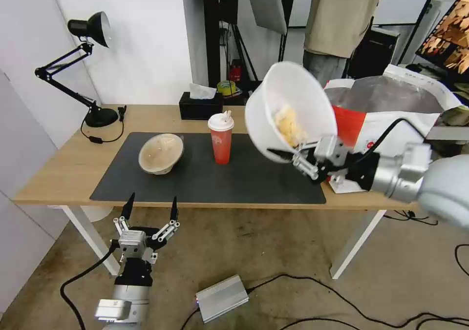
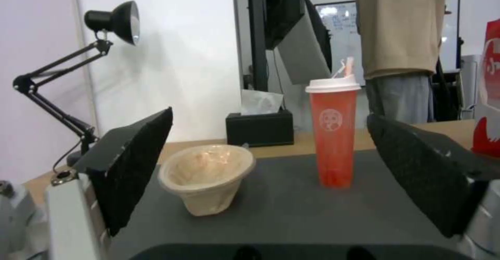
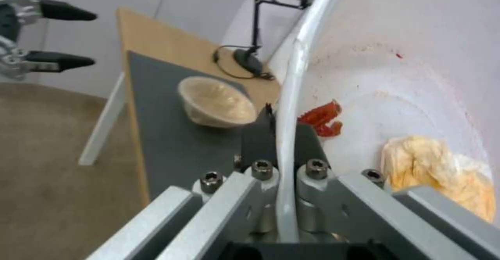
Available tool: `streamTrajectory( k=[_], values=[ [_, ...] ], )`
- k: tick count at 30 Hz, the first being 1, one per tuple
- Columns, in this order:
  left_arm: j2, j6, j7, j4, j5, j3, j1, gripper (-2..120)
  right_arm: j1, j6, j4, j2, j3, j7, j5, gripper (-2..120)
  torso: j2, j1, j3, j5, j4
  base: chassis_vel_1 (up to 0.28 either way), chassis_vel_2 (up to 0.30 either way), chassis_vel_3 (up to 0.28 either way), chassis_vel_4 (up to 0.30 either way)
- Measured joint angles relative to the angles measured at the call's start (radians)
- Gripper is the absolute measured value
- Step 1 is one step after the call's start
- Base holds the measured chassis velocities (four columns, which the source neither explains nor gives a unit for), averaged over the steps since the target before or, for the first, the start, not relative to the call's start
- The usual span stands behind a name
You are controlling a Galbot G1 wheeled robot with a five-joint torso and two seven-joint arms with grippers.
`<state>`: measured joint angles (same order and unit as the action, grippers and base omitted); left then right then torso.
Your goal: Pick up the trash from the table and place it into the takeout bag.
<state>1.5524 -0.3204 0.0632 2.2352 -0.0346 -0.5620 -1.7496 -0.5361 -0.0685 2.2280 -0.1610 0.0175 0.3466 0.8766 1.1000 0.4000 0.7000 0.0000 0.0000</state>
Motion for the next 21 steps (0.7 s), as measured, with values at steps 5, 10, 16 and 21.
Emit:
streamTrajectory(
  k=[5,10,16,21],
  values=[
    [-0.005,0.0,0.008,0.001,0.0,0.004,0.005,100,-0.01,0.011,-0.021,0.039,0.067,0.004,0.033,0,0.0,0.0,0.0,0.0,0.0,0.0,0.0,0.0,0.0],
    [-0.007,0.0,0.021,-0.003,0.0,0.01,0.011,100,-0.018,0.028,-0.067,0.079,0.125,0.013,0.055,0,0.0,0.0,0.0,0.0,-0.0001,0.0,0.0,0.0,0.0],
    [-0.009,0.001,0.028,-0.004,0.0,0.019,0.023,100,-0.028,0.05,-0.137,0.098,0.164,0.02,0.057,0,0.0,0.0,0.0,0.0,0.0,0.0,0.0,0.0,0.0],
    [-0.01,0.002,0.03,0.003,0.0,0.019,0.025,100,-0.028,0.057,-0.193,0.102,0.174,0.022,0.056,0,0.0,0.0,0.0,0.0001,0.0,0.0,0.0,0.0,0.0]
  ],
)
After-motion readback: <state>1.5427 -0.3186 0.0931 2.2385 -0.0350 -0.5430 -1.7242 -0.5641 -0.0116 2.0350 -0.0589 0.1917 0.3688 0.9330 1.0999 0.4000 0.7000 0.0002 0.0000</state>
